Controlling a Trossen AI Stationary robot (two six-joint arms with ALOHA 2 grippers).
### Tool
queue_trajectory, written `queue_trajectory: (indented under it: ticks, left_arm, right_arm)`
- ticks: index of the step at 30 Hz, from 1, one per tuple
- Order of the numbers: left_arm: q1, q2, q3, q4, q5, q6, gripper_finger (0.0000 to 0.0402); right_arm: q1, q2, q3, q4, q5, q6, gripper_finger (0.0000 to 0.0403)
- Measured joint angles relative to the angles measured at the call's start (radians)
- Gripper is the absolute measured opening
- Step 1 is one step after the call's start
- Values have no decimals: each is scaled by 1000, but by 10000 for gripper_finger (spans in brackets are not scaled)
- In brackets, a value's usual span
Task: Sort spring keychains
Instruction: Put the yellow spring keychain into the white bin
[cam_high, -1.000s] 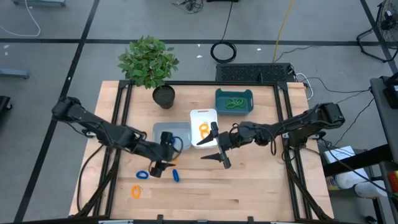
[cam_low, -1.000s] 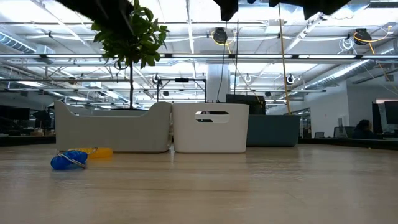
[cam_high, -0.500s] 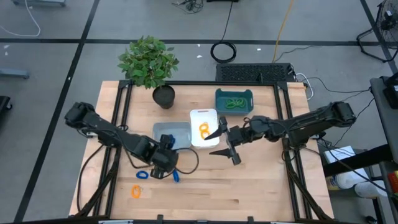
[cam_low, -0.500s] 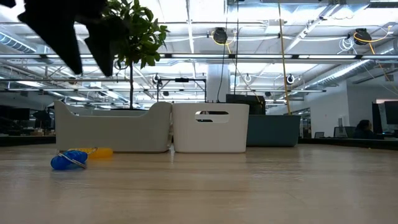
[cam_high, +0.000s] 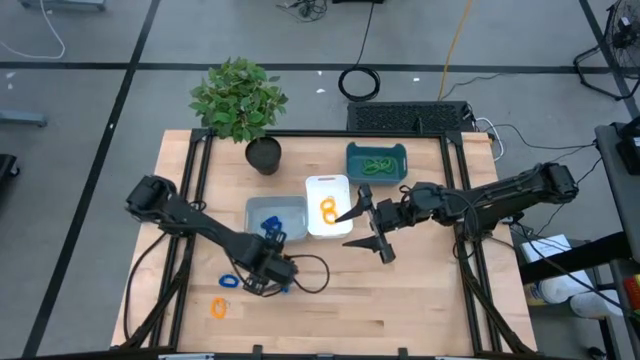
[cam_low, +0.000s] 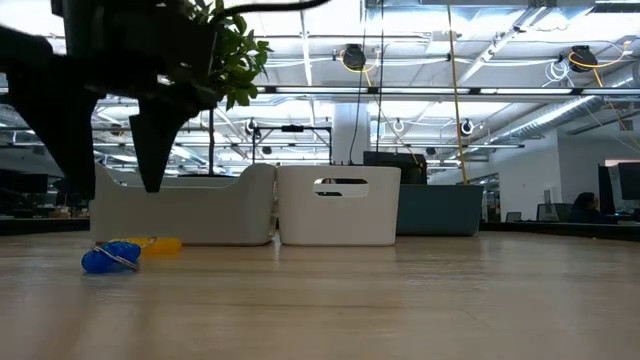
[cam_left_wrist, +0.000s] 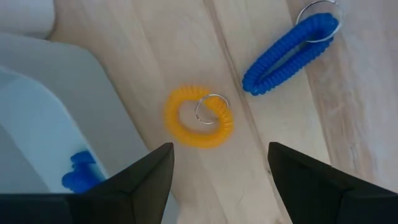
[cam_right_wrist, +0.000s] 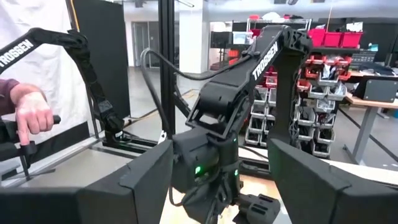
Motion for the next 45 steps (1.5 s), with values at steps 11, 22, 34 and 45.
queue_trajectory:
  ticks: [11, 22, 34, 45]
  left_arm:
    - [0, 94, -1, 58, 33, 5, 266]
    - [12, 164, 3, 77, 50, 0, 264]
    - [35, 165, 0, 97, 160, 5, 90]
    - [37, 166, 0, 99, 186, -57, 9]
  right_arm:
    - [0, 0, 0, -36, 0, 0, 251]
    - [0, 0, 0, -34, 0, 0, 251]
    - [0, 0, 0, -32, 0, 0, 251]
    - [0, 0, 0, -30, -1, -23, 251]
